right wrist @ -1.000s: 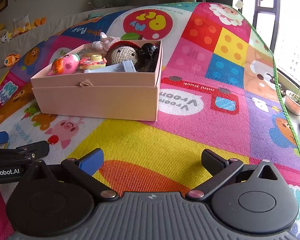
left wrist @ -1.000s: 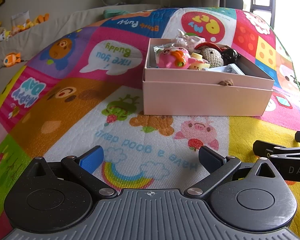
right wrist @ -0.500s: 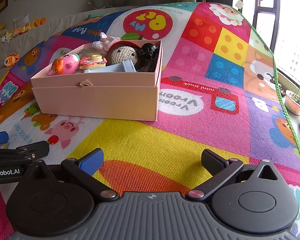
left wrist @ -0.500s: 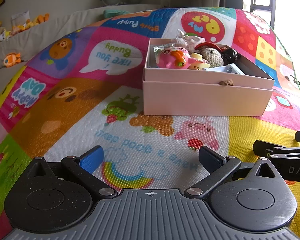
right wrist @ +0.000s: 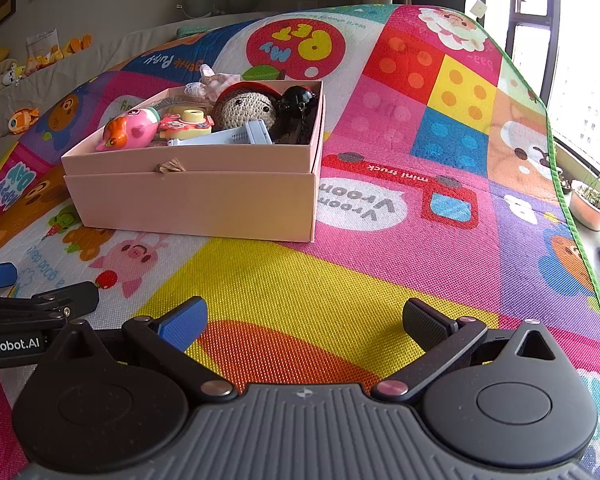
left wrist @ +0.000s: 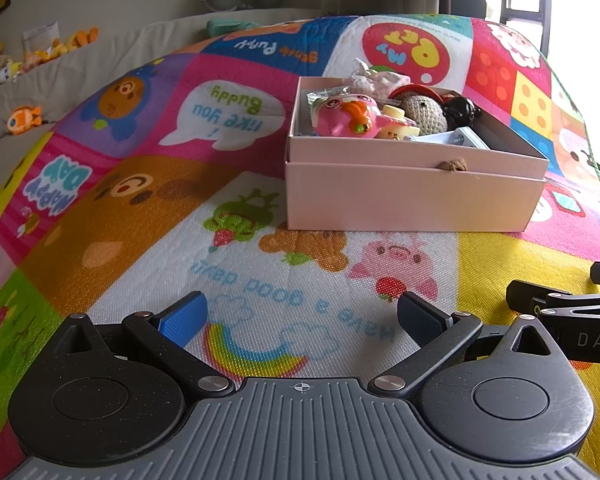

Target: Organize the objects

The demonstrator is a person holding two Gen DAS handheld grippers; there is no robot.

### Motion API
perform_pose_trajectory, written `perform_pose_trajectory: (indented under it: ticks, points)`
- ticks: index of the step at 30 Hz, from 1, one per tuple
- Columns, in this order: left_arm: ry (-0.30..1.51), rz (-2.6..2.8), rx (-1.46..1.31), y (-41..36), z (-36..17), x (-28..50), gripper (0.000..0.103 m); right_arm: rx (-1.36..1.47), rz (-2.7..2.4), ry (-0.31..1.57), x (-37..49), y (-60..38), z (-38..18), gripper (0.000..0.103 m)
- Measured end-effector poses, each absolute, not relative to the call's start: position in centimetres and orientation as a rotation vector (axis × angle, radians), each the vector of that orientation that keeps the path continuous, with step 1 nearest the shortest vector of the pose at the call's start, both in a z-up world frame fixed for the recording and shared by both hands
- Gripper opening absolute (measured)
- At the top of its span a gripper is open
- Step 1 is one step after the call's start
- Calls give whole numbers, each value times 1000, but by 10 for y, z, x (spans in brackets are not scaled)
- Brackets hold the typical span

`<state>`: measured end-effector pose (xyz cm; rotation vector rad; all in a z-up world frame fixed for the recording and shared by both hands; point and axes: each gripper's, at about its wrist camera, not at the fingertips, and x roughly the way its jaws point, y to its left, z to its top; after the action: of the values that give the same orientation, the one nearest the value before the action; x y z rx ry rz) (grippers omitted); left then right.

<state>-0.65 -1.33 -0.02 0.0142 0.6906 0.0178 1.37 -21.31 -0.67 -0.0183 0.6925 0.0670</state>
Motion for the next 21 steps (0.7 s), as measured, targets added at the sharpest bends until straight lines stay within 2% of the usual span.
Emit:
perform_pose_trajectory:
  ticks: [21]
  points:
    - [691, 17, 14, -14, 0, -6, 103, -18, 66, 693, 14, -213, -7, 103]
